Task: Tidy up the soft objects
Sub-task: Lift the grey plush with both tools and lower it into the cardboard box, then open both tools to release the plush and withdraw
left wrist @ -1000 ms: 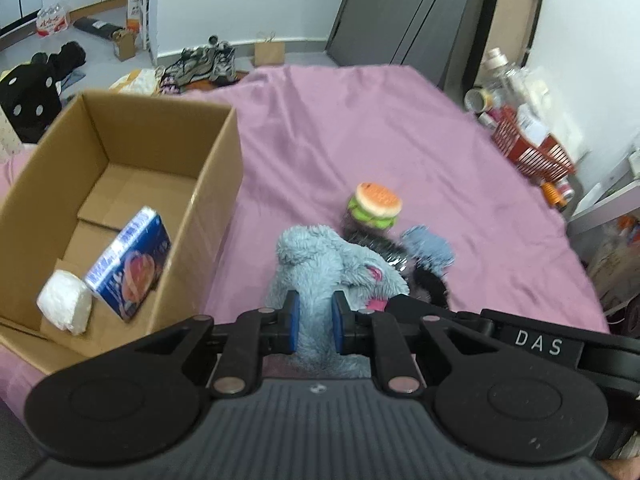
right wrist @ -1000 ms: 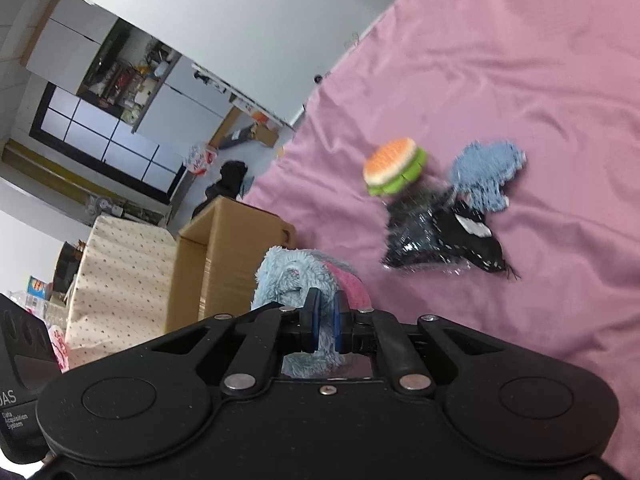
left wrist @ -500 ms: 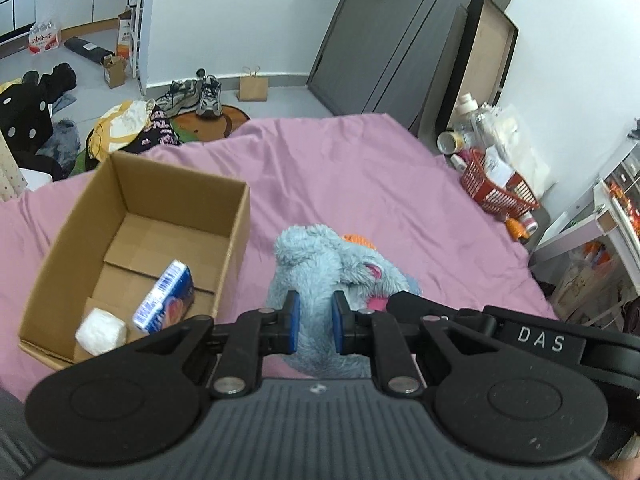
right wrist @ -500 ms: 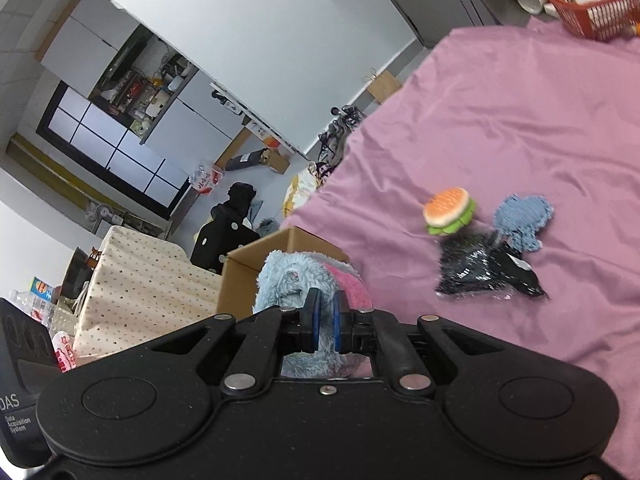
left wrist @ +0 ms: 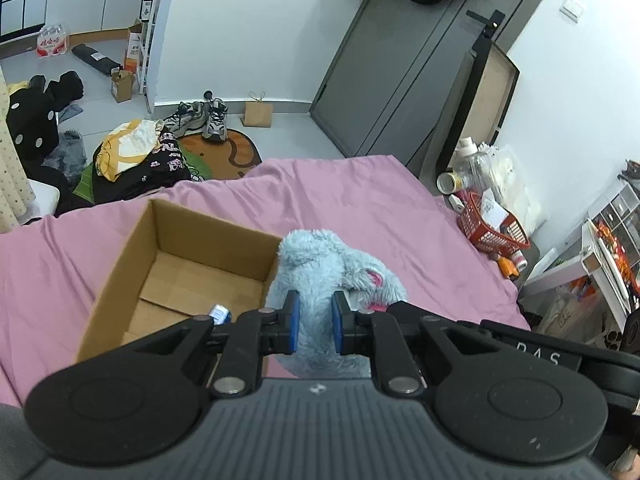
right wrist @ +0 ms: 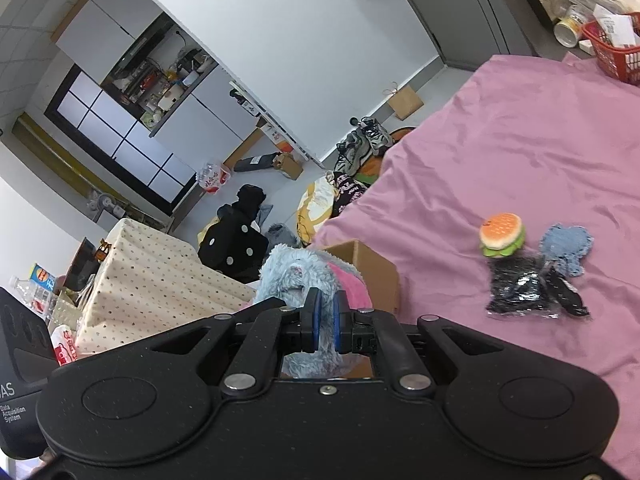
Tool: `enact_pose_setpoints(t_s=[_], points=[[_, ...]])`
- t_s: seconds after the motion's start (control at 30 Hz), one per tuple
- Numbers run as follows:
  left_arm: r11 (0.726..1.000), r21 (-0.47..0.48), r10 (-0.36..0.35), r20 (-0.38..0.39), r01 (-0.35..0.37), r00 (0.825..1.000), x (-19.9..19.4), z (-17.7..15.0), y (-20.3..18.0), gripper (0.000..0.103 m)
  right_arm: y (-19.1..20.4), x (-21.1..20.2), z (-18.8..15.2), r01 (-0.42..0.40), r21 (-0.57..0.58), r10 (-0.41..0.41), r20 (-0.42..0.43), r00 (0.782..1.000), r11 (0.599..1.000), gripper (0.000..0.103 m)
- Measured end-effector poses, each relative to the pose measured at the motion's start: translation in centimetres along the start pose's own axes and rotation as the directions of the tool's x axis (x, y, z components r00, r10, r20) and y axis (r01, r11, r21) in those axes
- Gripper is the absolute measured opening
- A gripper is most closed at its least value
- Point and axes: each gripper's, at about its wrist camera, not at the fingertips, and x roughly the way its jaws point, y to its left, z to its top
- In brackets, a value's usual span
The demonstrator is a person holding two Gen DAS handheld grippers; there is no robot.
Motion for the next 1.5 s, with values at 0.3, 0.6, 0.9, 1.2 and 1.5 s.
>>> enact_pose_setpoints(t_s=[0.3,0.6,0.9,1.2,1.5], points=[[1.000,-0.024,0.011,0.004,-0.011,1.000,-0.1,1.7,3.4,0.015,2.7,2.6,-0.2,-0.006,-0.012,0.006,-0.019,1.000,1.000,0.007],[0.997,-0.065,0.035,-0.028,-0.036,0.999,1.9,3.1,7.2,0.015,4.1,6.9,-0.5,0.000,-0.020,-0.001,-0.086,0.996,1.000,0.007],[0.989,-0.115,0.077,-0.111,-0.090,0.991,5.2,3.6,11.2,0.015,4.7,12.1,-1.3,0.021,-0.031,-0.027,-0.197,0.980,0.999,0.007],[0.976,-0.143,0.134,-0.198,-0.164,0.971,7.3,3.2,13.6,0.016,4.7,15.5,-2.2,0.050,-0.074,-0.071,-0.324,0.943,0.996,0.012],[0.971,-0.121,0.186,-0.170,-0.207,0.968,5.0,3.7,11.2,0.020,4.4,11.5,-0.8,-0.003,-0.088,-0.023,-0.285,0.958,0.996,0.017]])
